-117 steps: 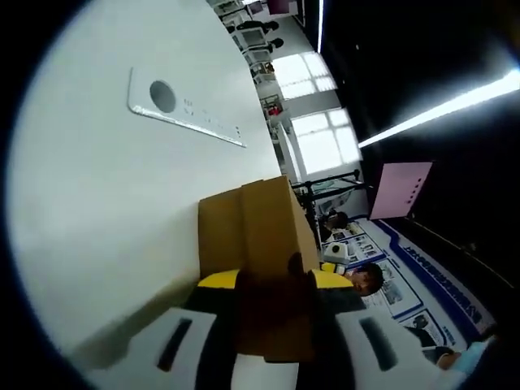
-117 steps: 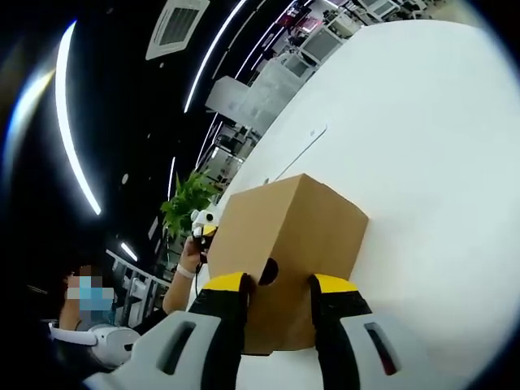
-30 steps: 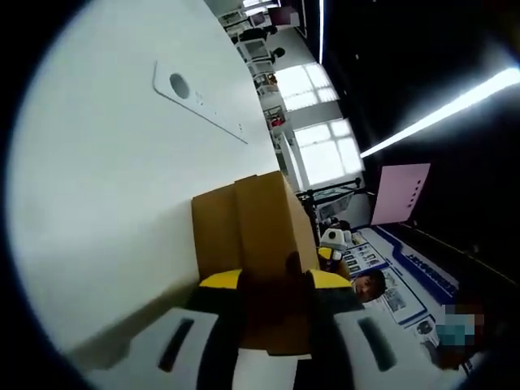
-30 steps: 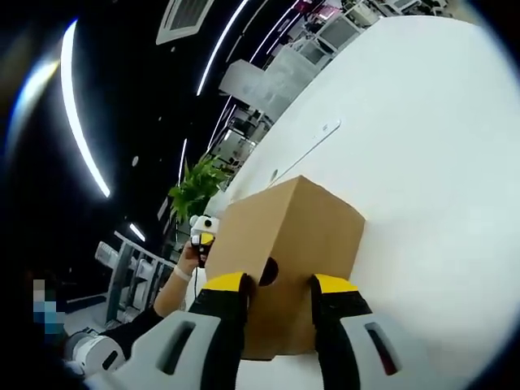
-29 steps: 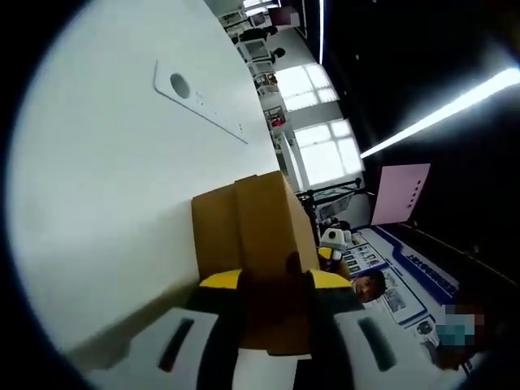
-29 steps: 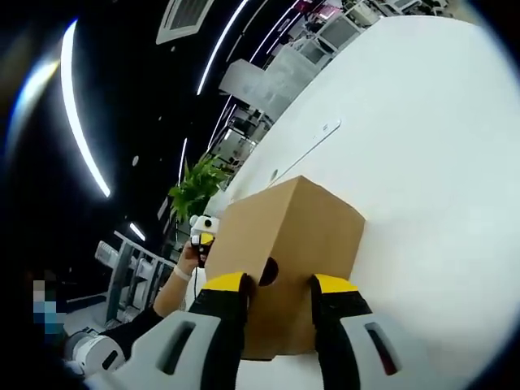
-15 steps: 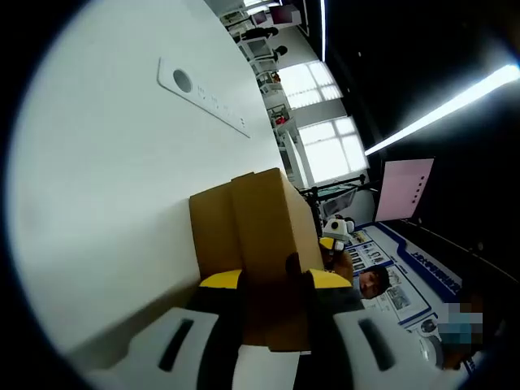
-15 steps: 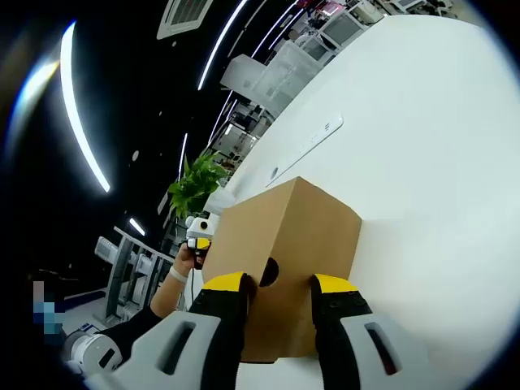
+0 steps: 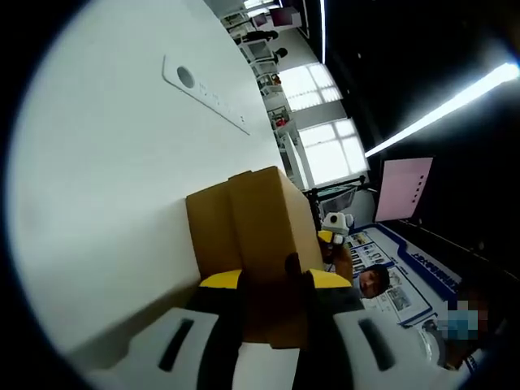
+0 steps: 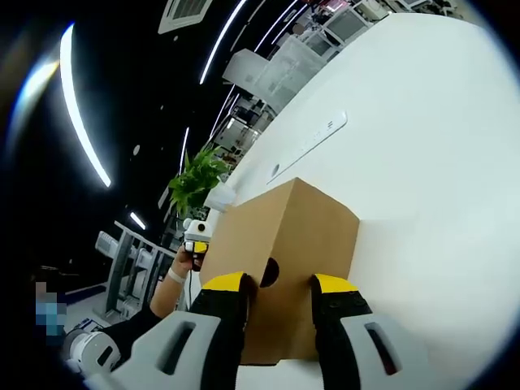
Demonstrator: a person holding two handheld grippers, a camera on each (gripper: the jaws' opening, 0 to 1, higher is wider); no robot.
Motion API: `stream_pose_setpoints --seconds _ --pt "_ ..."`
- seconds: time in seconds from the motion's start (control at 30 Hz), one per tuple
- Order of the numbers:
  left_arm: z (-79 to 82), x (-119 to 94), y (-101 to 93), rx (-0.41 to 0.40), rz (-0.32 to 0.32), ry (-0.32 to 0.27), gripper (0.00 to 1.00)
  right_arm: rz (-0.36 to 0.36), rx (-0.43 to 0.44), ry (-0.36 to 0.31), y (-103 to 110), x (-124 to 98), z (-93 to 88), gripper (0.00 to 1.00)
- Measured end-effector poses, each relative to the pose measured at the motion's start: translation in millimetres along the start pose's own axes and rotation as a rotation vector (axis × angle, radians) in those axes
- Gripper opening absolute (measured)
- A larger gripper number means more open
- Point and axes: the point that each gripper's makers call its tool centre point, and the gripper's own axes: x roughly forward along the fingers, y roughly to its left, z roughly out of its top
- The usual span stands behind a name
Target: Operate the shoe box by opening the lid, removing the specified soft item, and placing it in the target area until the item is outside and the box remains undamaged.
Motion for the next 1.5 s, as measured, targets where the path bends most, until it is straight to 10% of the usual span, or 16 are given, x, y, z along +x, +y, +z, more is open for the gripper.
stream_pose_setpoints --seconds 0.43,1.5 --pt "-29.3 4.3 -13.4 -0.012 -0.012 -0.033 0.3 0.004 -0.008 0.0 -0.4 2.5 4.0 0.31" --pt "-29.9 -7.2 -10.0 -0.05 -0.067 -0.104 0.29 0.027 0.006 -0.011 -3.0 8.8 13.7 0.31"
